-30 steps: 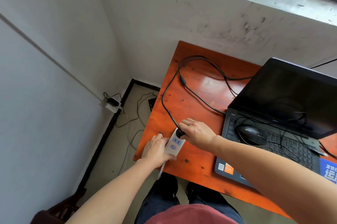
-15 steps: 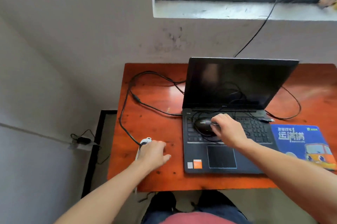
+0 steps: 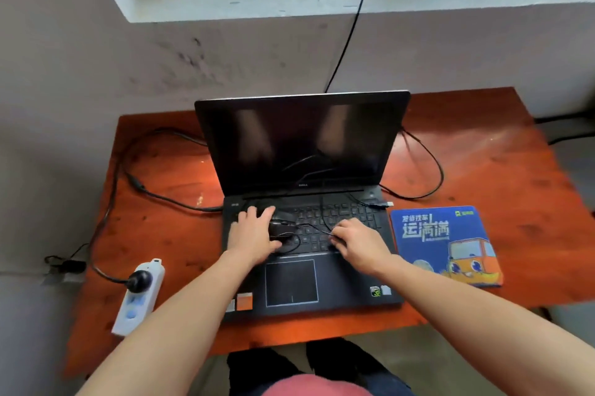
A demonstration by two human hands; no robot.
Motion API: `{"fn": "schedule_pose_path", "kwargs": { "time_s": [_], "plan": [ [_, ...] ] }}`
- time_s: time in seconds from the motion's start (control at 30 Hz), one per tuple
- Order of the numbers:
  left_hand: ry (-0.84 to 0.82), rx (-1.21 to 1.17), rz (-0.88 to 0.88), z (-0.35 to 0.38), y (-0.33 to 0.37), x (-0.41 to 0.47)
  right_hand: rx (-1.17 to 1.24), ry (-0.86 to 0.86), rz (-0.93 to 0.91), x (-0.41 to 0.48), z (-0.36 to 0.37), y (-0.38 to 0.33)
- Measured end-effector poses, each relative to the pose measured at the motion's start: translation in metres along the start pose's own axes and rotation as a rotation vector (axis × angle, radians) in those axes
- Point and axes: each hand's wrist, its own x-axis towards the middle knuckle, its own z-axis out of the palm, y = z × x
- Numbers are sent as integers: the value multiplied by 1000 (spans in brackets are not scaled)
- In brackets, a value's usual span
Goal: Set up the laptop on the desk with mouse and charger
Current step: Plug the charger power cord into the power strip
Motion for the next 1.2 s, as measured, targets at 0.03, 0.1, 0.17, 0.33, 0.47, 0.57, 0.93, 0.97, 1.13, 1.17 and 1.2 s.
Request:
{"fn": "schedule_pose_path", "kwargs": {
  "time_s": [0.03, 0.1, 0.17, 0.33, 0.47, 0.57, 0.93, 0.97, 1.13, 1.17, 1.2],
  "plan": [
    [28, 46, -6, 3, 5, 0, 9, 6, -6, -2, -2, 10],
    [43, 99, -16, 5, 8, -3, 57, 9, 26, -3, -6, 23],
    [3, 75, -29, 5, 14, -7, 129, 21, 107, -3, -13, 37],
    [17, -188, 32, 5, 25, -19, 181, 151, 273, 8, -32, 64],
    [-5, -600, -21, -2, 42, -27, 275, 265, 365, 17, -52, 77],
    [-121, -1031, -116, -22, 61, -27, 562, 312, 515, 20, -69, 85],
    [169, -514, 420, -112, 106, -15, 855, 401, 344, -9, -142, 79],
    [201, -494, 457, -118, 112, -14, 965, 330, 397, -9, -145, 76],
    [323, -450, 595, -134, 163, -3, 806, 429, 618, -39, -150, 98],
    [338, -452, 615, -133, 170, -1, 668, 548, 647, -46, -149, 104],
    [355, -456, 629, -133, 177, 0, 567, 657, 667, -53, -151, 109]
  ]
}}
